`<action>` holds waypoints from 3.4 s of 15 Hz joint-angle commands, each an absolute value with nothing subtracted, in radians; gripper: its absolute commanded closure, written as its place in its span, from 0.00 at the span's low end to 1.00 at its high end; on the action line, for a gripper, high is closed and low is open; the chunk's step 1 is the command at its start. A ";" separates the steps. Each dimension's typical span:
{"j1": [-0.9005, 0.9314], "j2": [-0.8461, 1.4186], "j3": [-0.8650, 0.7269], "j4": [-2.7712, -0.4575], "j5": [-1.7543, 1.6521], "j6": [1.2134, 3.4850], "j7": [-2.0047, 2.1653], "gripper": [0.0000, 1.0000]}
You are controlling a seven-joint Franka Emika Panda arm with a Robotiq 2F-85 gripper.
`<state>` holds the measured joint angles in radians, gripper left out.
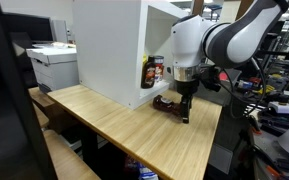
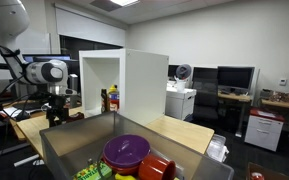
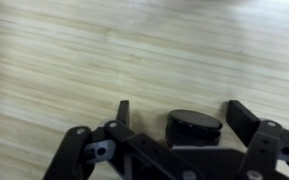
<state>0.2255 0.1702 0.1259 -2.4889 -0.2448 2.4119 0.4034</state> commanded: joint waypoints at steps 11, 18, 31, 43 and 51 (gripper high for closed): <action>0.250 0.176 0.122 -2.481 -0.269 2.415 0.440 0.84; 0.251 0.092 0.123 -2.532 -0.299 2.413 0.450 1.00; 0.181 -0.082 0.123 -2.581 -0.349 2.415 0.492 1.00; 0.167 -0.111 0.126 -2.488 -0.161 2.275 0.262 1.00; 0.154 -0.096 0.119 -2.413 -0.122 2.197 0.234 1.00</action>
